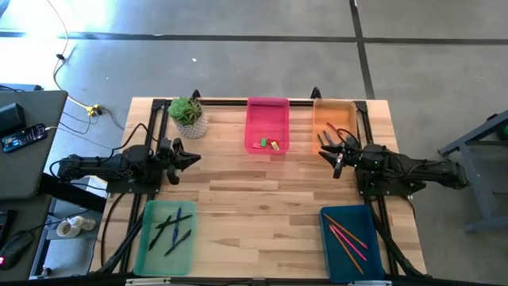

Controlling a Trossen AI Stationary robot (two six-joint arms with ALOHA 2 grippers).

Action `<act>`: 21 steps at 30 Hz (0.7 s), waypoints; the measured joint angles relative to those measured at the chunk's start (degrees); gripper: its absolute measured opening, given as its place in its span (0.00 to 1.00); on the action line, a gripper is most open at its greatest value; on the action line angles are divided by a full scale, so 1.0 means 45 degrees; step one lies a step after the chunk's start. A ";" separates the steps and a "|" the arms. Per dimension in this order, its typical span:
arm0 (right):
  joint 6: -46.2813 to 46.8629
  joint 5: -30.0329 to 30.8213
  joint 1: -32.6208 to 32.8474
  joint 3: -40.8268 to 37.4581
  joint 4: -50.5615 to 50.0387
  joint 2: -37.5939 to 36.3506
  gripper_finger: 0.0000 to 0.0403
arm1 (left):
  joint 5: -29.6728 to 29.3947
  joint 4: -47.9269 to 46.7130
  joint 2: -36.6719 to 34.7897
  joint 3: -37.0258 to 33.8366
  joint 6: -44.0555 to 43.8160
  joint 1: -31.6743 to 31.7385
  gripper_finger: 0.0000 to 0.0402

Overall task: Sort crayons/erasers/pens/pencils in bins
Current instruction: Return to Home Position

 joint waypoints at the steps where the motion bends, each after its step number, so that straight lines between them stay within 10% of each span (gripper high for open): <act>1: -0.0052 0.0000 0.0000 0.0000 -0.0005 0.0000 0.32 | 0.0005 0.0001 0.0000 0.0000 0.0000 0.0000 0.01; 21: 0.0259 0.0000 0.0000 0.0000 -0.0019 0.0005 0.32 | 0.0000 -0.0002 0.0000 0.0000 0.0000 0.0004 0.01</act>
